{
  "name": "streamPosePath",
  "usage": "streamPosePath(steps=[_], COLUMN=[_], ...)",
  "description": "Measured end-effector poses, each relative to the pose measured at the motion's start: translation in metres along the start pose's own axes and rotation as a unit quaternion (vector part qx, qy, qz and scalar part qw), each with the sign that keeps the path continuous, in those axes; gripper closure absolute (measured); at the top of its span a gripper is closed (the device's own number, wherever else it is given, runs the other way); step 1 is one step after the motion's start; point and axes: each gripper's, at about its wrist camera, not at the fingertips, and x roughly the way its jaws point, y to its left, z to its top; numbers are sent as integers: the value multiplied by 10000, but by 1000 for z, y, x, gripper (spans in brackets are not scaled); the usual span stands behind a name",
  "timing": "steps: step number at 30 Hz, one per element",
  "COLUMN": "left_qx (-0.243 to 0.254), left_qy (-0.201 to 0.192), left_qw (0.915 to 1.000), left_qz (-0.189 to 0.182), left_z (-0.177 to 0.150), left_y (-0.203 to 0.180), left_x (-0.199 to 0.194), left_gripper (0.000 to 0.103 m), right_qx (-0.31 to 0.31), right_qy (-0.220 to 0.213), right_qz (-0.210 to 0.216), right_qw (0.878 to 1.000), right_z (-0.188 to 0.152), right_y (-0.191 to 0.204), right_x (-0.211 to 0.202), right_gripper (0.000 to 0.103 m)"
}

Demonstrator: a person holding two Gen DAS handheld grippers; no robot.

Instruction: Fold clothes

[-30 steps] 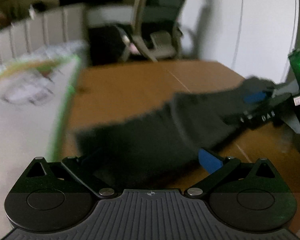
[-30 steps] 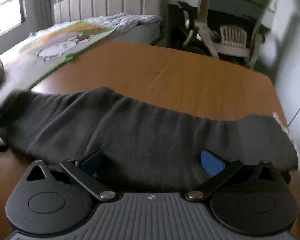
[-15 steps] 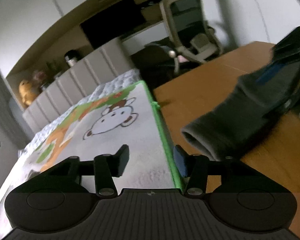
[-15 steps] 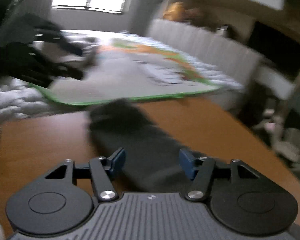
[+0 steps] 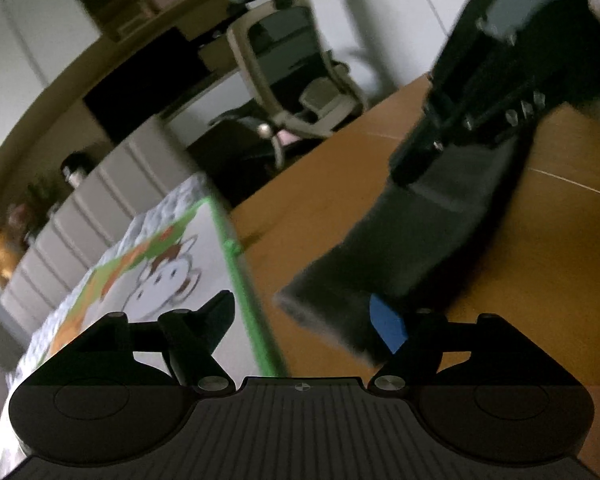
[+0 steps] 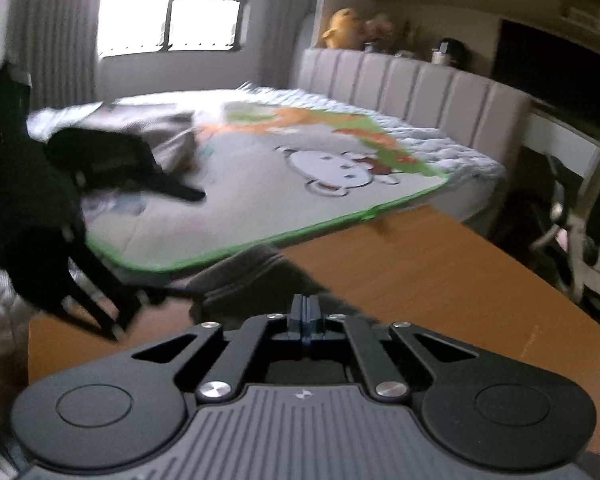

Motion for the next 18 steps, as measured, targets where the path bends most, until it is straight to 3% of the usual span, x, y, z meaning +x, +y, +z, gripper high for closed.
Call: streamPosePath(steps=[4, 6, 8, 10, 13, 14, 15, 18], left_qx=[172, 159, 77, 139, 341, 400, 440, 480], left_qy=[-30, -56, -78, -22, 75, 94, 96, 46], left_qw=[9997, 9998, 9999, 9998, 9993, 9991, 9989, 9988], left_qz=[-170, -138, 18, 121, 112, 96, 86, 73], left_z=[6, 7, 8, 5, -3, -6, -9, -11], left_y=[2, 6, 7, 5, -6, -9, -12, -17], left_x=[0, -6, -13, -19, -27, -29, -30, -24], left_gripper=[22, 18, 15, 13, 11, 11, 11, 10], right_qx=[106, -82, -277, -472, -772, -863, -807, -278], right_qy=[142, 452, 753, 974, 977, 848, 750, 491], right_qz=[437, 622, 768, 834, 712, 564, 468, 335], right_qw=[9989, 9970, 9938, 9906, 9897, 9910, 9928, 9978], right_z=[-5, -10, -16, -23, -29, -30, -27, -12], right_y=[-8, 1, 10, 21, 36, 42, 41, 22], right_x=[-12, -14, -11, 3, 23, 26, 25, 12], right_gripper=[98, 82, 73, 72, 74, 92, 99, 99])
